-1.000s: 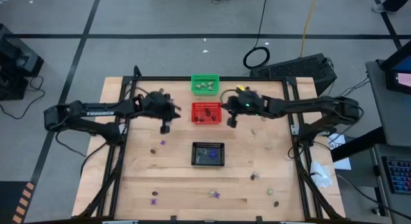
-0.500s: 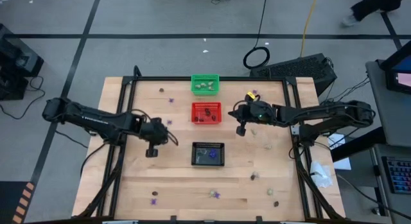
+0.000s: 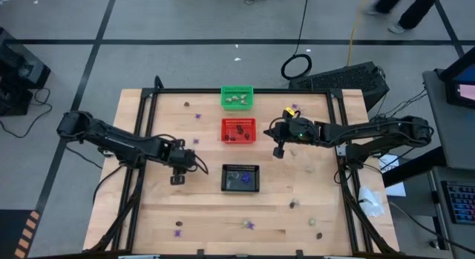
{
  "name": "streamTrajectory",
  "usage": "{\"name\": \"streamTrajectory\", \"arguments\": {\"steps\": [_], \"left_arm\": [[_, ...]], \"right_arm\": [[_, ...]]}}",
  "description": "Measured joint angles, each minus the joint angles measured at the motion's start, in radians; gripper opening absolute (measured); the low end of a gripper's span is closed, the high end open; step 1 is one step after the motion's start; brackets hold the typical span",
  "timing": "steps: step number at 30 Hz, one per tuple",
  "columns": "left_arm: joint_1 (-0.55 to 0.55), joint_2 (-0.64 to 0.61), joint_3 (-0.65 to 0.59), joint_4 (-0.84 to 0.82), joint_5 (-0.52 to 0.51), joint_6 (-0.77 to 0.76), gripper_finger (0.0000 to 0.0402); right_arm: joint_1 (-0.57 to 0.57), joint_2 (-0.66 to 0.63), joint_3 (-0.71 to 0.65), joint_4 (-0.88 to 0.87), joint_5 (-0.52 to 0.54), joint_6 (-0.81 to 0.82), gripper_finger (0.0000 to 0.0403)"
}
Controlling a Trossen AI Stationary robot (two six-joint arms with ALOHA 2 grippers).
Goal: Sort Halloween decoration
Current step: Put the violet spider toy into the black basket
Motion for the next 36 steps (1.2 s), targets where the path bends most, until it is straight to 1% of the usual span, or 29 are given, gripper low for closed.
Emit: {"name": "streamTrajectory", "arguments": {"steps": [2,5,10,12,15,23,24,28,36], "left_arm": [[0.008,0.037,0.0,-0.002,0.0,0.0,0.0159],[0.019,0.085,0.0,0.0,0.0,0.0,0.0172],[0.031,0.13,0.004,0.013,0.011,-0.001,0.0166],[0.034,0.132,0.004,0.02,0.013,-0.001,0.0154],[0.039,0.133,0.008,0.021,0.02,-0.003,0.0125],[0.04,0.135,0.008,0.029,-0.004,-0.026,0.0018],[0.04,0.135,0.008,0.03,-0.008,-0.026,0.001],[0.041,0.135,0.013,0.026,-0.013,-0.019,0.0004],[0.041,0.138,0.061,0.025,-0.007,0.029,0.0]], "right_arm": [[0.0,0.0,0.0,0.0,0.0,0.0,0.0],[0.0,0.0,0.0,0.0,0.0,0.0,0.0],[0.0,0.0,0.0,0.0,0.0,0.0,0.0],[0.0,0.0,0.0,0.0,0.0,0.0,0.0],[0.0,0.0,0.0,0.0,0.0,0.0,0.0],[0.0,0.0,0.0,0.0,0.0,0.0,0.0],[0.0,0.0,0.0,0.0,0.0,-0.001,0.0],[0.0,0.0,0.0,0.0,0.0,-0.004,0.0],[0.0,0.0,0.0,-0.001,0.0,-0.004,0.0]]}}
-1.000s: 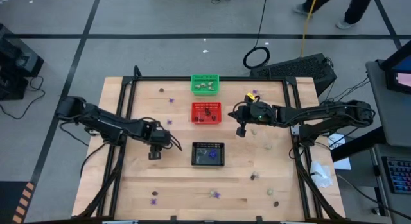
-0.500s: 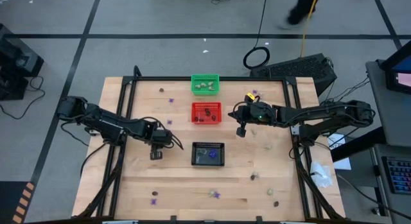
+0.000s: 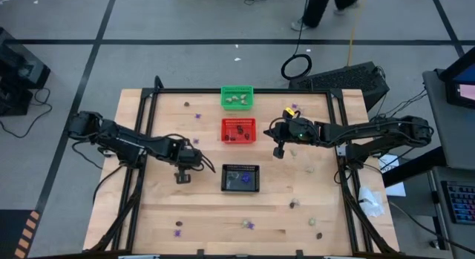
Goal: Sort Halloween decoration
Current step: Put the violet spider toy into the black basket
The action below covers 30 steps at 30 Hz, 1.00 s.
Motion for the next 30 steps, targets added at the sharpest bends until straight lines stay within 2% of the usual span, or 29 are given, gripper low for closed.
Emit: {"name": "streamTrajectory", "arguments": {"steps": [7,18,27,30], "left_arm": [[-0.003,0.0,0.042,-0.005,0.036,0.033,0.0],[-0.029,-0.001,0.049,0.003,0.037,0.076,0.0],[-0.086,-0.002,0.132,0.001,0.029,0.133,0.0],[-0.097,-0.002,0.16,-0.001,-0.002,0.156,0.0]], "right_arm": [[0.0,0.0,0.0,-0.001,-0.003,0.0,0.0],[0.0,0.0,0.0,-0.008,-0.004,0.0,0.0],[0.0,0.0,0.0,-0.008,-0.004,0.0,0.0],[0.0,0.0,0.0,-0.008,-0.004,0.0,0.0]]}}
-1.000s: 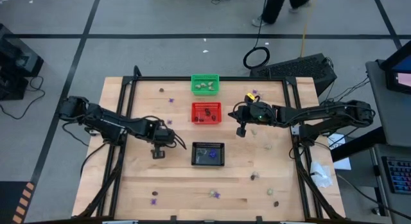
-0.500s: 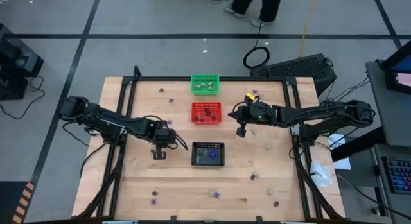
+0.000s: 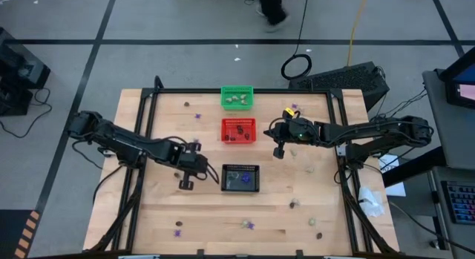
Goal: Sort Halloween decoration
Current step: Put the violet spider toy into the black basket
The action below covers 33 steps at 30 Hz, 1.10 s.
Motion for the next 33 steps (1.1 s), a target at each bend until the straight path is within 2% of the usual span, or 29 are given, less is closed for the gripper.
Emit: {"name": "streamTrajectory", "arguments": {"steps": [9,19,27,33], "left_arm": [[-0.002,-0.001,0.095,0.032,-0.016,0.06,0.0],[0.043,0.013,0.108,0.292,0.053,0.113,0.0],[0.094,0.134,0.109,0.448,0.193,0.158,0.0],[0.095,0.226,0.14,0.46,0.202,0.165,0.0]], "right_arm": [[0.004,0.0,0.0,0.0,0.0,-0.001,0.0],[0.015,0.0,0.0,0.0,0.0,-0.019,0.0],[0.015,0.0,0.0,0.0,0.0,-0.019,0.0],[0.015,0.0,0.0,0.001,0.0,-0.008,0.0]]}}
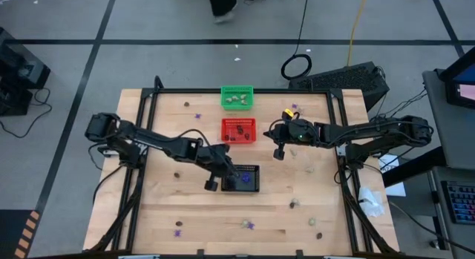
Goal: Sort Halloween decoration
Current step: Put the violet spider toy into the black basket, then put the white skull toy into the green basket
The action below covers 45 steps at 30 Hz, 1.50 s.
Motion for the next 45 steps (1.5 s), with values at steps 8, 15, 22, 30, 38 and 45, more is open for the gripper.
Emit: {"name": "streamTrajectory", "arguments": {"steps": [8,15,22,30,38,45], "left_arm": [[-0.01,0.07,0.053,-0.053,-0.008,0.002,0.0],[-0.01,0.077,0.059,-0.09,-0.067,-0.003,0.0],[-0.016,0.077,0.059,-0.075,-0.098,-0.034,0.0004],[-0.049,0.077,0.059,-0.033,-0.145,-0.062,0.0077],[-0.132,0.062,0.059,0.01,-0.273,-0.108,0.0053],[-0.18,0.015,0.007,0.126,-0.246,-0.144,0.0007]], "right_arm": [[0.0,0.0,0.0,0.001,0.0,0.016,0.0],[0.002,0.0,0.0,0.0,0.002,0.04,0.0],[0.031,0.0,0.0,0.0,0.003,0.056,0.0],[0.119,-0.022,0.014,-0.077,0.004,0.101,0.0],[0.271,-0.037,0.126,-0.435,0.14,0.278,0.0],[0.316,-0.037,0.128,-0.721,0.184,0.631,0.0]]}}
